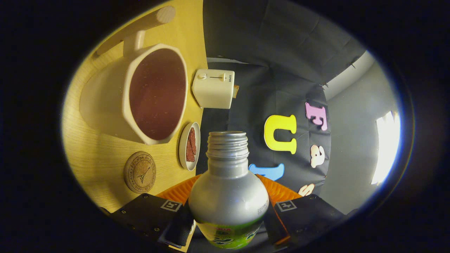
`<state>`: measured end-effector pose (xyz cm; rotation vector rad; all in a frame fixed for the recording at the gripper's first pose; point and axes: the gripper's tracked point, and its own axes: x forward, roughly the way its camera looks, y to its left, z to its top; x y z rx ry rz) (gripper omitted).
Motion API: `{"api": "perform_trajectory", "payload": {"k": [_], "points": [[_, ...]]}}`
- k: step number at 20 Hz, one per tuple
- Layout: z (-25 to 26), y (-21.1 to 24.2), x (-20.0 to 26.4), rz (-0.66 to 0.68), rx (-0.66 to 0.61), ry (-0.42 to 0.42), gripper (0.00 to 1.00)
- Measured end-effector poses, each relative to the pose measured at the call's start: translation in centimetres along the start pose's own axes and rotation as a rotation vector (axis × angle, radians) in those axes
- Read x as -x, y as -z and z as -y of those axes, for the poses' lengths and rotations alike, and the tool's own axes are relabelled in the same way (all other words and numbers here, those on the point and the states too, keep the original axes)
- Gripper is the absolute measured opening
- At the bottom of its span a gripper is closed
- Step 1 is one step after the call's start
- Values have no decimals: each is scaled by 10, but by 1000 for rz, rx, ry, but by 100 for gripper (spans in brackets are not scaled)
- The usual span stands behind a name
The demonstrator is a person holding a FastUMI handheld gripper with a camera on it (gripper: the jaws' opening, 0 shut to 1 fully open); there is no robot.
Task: Take the bottle from table, then pour the juice into the cup, finally place the bottle on the coaster
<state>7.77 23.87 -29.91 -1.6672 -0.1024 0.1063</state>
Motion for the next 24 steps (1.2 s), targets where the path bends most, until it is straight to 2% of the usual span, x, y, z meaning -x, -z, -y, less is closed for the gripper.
{"api": "perform_trajectory", "payload": {"k": [9, 24], "points": [[6, -3, -2, 26, 90, 30, 82], [28, -1, -2, 33, 145, 60, 82]]}}
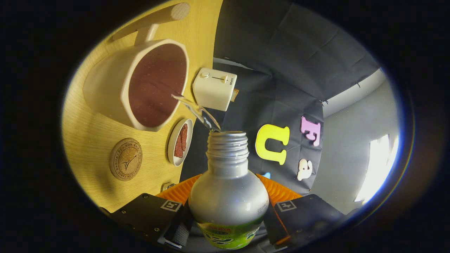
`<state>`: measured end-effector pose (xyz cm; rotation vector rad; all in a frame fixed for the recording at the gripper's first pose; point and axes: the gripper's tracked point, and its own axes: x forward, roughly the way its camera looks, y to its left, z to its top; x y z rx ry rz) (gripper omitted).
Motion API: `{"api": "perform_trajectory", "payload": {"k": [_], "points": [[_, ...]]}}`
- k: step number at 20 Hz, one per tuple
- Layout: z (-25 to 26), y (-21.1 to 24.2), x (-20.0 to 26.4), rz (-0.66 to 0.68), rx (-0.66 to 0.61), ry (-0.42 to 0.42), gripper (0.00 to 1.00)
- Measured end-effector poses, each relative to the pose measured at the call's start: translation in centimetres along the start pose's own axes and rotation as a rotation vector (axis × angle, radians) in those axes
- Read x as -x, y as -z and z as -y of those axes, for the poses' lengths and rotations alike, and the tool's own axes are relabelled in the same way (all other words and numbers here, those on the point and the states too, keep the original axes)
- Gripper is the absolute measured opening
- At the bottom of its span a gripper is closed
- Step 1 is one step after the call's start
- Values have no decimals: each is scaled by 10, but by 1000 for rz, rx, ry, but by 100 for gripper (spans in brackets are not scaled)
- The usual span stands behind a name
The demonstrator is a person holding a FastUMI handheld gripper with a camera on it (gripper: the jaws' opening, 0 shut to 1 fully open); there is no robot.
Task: Take the bottle from table, then pour the juice into the cup, finally place the bottle on the coaster
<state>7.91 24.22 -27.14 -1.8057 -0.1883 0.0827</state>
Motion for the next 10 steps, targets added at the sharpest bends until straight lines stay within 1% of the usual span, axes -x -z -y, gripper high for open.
{"api": "perform_trajectory", "payload": {"k": [10], "points": [[3, 3, 3, 4, 50, -5, 82]]}}
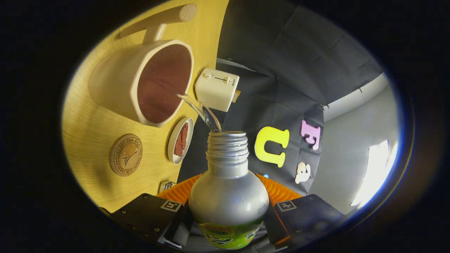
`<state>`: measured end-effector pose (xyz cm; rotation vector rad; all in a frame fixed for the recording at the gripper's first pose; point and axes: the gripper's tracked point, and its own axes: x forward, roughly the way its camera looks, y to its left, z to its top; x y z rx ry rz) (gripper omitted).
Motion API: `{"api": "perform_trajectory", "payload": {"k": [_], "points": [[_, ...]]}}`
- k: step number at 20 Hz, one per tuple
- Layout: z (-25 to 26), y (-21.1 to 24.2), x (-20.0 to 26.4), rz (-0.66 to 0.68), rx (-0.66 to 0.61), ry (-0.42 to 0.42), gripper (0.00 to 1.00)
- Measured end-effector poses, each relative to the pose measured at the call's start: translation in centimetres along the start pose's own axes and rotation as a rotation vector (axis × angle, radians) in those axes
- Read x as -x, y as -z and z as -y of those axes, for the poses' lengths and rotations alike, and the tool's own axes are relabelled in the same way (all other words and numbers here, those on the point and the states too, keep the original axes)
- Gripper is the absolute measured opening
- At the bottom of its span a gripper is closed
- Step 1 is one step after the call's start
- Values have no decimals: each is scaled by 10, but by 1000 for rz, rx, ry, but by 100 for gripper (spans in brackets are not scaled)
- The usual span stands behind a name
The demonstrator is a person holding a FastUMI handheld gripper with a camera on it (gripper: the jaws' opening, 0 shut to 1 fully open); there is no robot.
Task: Take the bottle from table, then pour the juice into the cup, finally place the bottle on the coaster
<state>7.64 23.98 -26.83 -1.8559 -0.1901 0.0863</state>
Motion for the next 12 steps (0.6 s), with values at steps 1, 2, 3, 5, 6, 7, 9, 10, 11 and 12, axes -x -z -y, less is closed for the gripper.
{"api": "perform_trajectory", "payload": {"k": [1, 2, 3, 5, 6, 7, 9, 10, 11, 12], "points": [[0, 0, 0, 1, 5, 0, 82], [2, 0, -1, 1, 8, 1, 82], [2, 0, -1, 2, 12, 2, 82], [3, 0, -1, 6, 23, 5, 82], [4, -1, -2, 9, 34, 5, 82], [5, -3, 0, 11, 44, 9, 82], [2, -2, -1, 14, 56, 2, 82], [1, -3, -1, 14, 60, -1, 82], [0, -3, -1, 14, 64, -4, 82], [-1, -4, 0, 16, 69, -9, 82]]}}
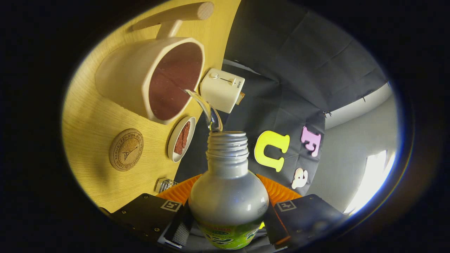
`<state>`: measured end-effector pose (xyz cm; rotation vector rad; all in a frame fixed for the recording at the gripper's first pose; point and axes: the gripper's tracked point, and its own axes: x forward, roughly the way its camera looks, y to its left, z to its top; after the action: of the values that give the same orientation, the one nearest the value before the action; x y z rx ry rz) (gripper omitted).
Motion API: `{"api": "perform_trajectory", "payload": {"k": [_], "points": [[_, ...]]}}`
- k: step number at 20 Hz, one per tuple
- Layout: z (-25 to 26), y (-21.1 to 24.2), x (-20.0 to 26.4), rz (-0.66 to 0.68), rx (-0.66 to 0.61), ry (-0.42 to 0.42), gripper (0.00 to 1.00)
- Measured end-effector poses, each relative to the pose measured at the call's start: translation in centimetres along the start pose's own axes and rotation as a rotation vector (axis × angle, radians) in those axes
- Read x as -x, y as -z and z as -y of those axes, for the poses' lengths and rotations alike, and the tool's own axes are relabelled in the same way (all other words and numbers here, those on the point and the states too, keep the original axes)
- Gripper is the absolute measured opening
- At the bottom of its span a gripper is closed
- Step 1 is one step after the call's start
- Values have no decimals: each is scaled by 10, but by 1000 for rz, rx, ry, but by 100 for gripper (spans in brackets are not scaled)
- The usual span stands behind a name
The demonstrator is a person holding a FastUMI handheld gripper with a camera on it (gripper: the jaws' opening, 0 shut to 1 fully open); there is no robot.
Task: Take the bottle from table, then pour the juice into the cup, finally place the bottle on the coaster
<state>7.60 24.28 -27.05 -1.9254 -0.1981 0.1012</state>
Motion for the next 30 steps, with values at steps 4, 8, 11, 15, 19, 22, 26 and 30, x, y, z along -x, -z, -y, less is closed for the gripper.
{"api": "perform_trajectory", "payload": {"k": [4, 8, 11, 15, 19, 22, 26, 30], "points": [[0, -2, 0, 8, 35, -6, 82], [-2, -2, 0, 13, 67, -18, 82], [-2, -4, 1, 15, 90, -27, 82], [-4, -6, -1, 16, 117, -39, 82], [-3, -10, 1, 21, 161, -39, 82], [-1, -13, 4, 28, 203, -33, 82], [6, -16, 2, 33, 237, -25, 82], [17, -22, 3, 47, 281, -6, 82]]}}
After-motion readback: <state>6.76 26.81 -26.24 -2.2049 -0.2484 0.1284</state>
